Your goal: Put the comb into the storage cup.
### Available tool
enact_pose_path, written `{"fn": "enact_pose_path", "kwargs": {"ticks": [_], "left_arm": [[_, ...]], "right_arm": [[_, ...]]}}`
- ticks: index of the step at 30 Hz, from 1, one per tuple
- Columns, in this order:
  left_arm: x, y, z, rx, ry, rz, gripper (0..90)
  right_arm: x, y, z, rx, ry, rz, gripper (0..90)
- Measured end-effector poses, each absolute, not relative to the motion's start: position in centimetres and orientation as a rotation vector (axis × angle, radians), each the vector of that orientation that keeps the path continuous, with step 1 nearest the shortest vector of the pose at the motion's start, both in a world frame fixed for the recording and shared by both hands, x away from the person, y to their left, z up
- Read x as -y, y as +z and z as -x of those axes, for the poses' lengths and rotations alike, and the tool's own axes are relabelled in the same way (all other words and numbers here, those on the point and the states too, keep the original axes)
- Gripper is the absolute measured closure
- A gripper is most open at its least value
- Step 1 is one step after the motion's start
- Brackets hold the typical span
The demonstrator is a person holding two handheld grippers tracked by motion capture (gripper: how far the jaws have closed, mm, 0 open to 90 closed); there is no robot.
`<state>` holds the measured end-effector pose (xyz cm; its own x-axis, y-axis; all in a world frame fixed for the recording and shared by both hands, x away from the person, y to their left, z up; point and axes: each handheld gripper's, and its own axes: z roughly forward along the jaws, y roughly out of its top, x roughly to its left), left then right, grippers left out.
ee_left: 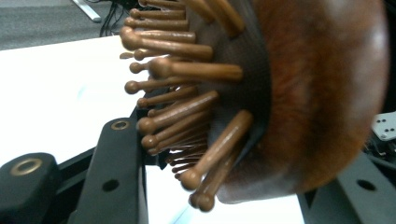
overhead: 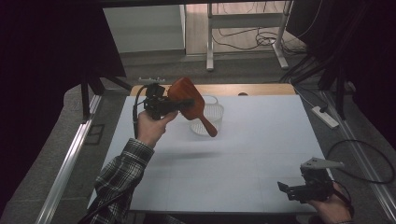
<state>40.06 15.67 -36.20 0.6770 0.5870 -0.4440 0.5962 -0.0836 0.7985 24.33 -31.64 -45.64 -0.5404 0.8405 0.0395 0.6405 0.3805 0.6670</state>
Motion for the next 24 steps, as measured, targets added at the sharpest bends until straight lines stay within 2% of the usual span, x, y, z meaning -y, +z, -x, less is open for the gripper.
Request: {"fn": "enact_pose_path", "kwargs": {"ticks": [24], "left_arm": [[-16.2,-35.6,-43.2,-1.050,0.043,-1.691,52.7]], "right_arm": [[31.7,-45.5,-24.0,-2.330,0.926,-1.287,0.0]]}}
